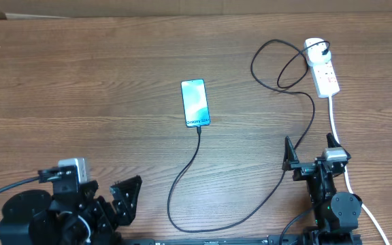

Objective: Plug charger to phone and switch on socket

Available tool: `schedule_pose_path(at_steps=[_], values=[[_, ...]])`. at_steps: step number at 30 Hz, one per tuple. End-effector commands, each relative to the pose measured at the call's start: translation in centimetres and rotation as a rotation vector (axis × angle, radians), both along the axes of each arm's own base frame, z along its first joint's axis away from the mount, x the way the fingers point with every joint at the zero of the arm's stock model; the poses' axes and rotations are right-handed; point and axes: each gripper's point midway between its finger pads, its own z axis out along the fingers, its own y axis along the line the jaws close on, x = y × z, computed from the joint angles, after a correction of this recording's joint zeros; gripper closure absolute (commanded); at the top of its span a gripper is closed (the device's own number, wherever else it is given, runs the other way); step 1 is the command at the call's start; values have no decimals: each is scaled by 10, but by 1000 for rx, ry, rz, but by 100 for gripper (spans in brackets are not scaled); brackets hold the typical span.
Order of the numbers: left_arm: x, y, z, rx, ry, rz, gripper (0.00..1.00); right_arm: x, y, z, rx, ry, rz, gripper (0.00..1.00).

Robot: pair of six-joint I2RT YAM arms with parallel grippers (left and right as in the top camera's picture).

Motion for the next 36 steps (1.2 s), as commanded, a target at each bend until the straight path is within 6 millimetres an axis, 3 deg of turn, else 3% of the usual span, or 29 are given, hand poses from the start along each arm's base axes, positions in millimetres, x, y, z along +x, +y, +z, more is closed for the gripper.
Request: schedule_pose_path(at_steps=[1, 12, 27, 36], values=[[10, 3, -12, 23, -63, 9, 0, 0, 0, -1, 6, -5, -2, 0], [45, -10, -25, -11, -402, -66, 0, 0, 0, -1, 6, -5, -2, 0], [56, -29, -36, -9, -743, -199, 0, 0, 0, -1, 6, -5, -2, 0], [56, -29, -33, -2, -817, -200, 0, 0, 0, -1, 6, -5, -2, 0]])
